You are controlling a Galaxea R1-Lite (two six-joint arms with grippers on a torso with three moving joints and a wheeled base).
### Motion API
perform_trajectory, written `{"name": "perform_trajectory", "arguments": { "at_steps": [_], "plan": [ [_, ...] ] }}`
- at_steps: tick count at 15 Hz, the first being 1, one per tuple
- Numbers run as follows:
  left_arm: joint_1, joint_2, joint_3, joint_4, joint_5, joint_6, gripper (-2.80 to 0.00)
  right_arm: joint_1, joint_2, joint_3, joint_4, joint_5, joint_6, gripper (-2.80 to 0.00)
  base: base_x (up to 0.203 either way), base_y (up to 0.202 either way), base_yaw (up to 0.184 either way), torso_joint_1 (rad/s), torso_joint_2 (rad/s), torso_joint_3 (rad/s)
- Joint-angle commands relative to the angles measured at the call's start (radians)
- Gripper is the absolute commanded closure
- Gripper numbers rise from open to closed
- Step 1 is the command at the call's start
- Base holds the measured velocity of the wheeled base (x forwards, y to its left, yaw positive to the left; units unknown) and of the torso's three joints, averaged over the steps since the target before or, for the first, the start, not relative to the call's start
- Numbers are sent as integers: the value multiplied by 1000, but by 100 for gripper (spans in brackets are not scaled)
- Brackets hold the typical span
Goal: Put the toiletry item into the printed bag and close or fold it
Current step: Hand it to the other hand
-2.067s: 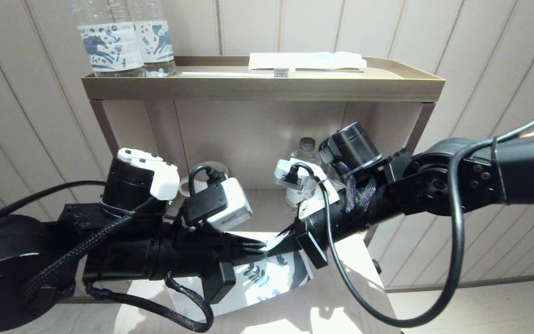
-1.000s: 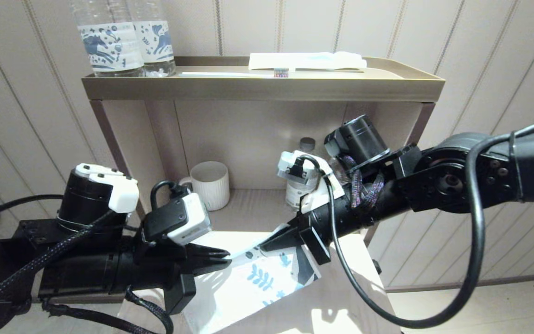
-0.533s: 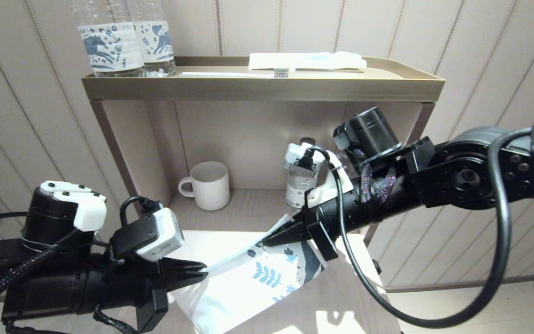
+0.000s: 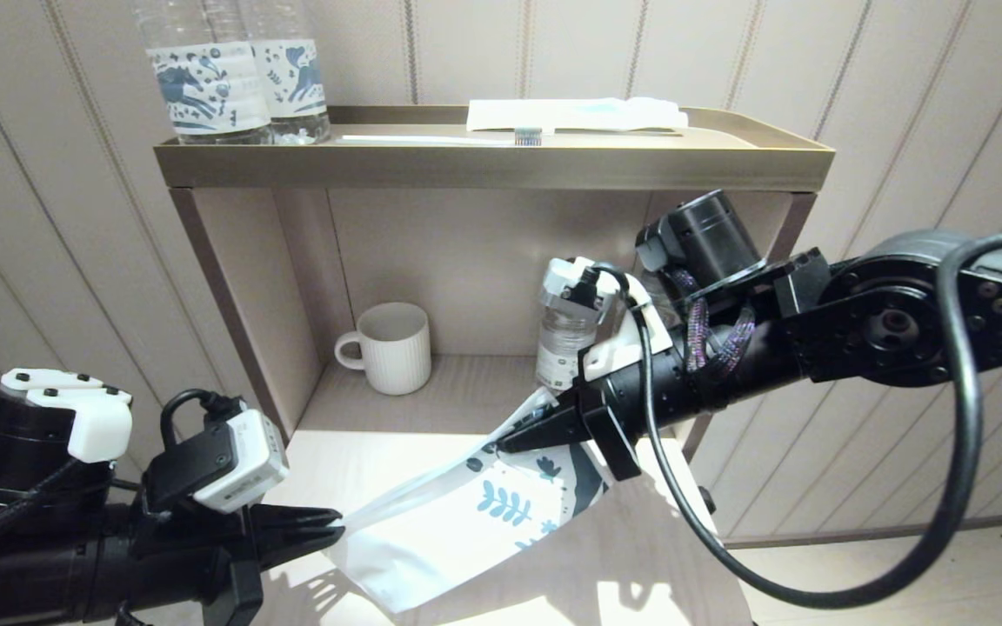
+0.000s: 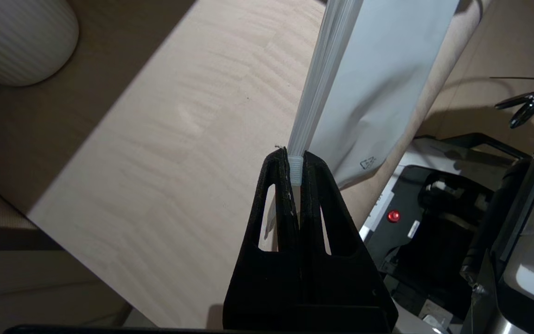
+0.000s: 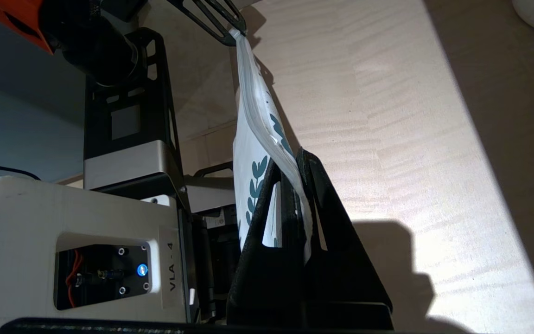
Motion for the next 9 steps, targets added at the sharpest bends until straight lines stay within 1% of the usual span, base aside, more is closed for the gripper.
{"name": "perform_trajectory", "arguments": {
  "at_steps": [1,4,9],
  "plan": [
    [14,-16,7,-4,-7,2,0,-4,-3,1,2,5,-2,0,0,0,0,0,0,0],
    [40,-31,25,-4,-9,0,0,-6,-5,2,2,5,-3,0,0,0,0,0,0,0],
    [44,-43,46,-4,-9,-1,0,-5,-3,7,2,5,-3,0,0,0,0,0,0,0]
  ]
}}
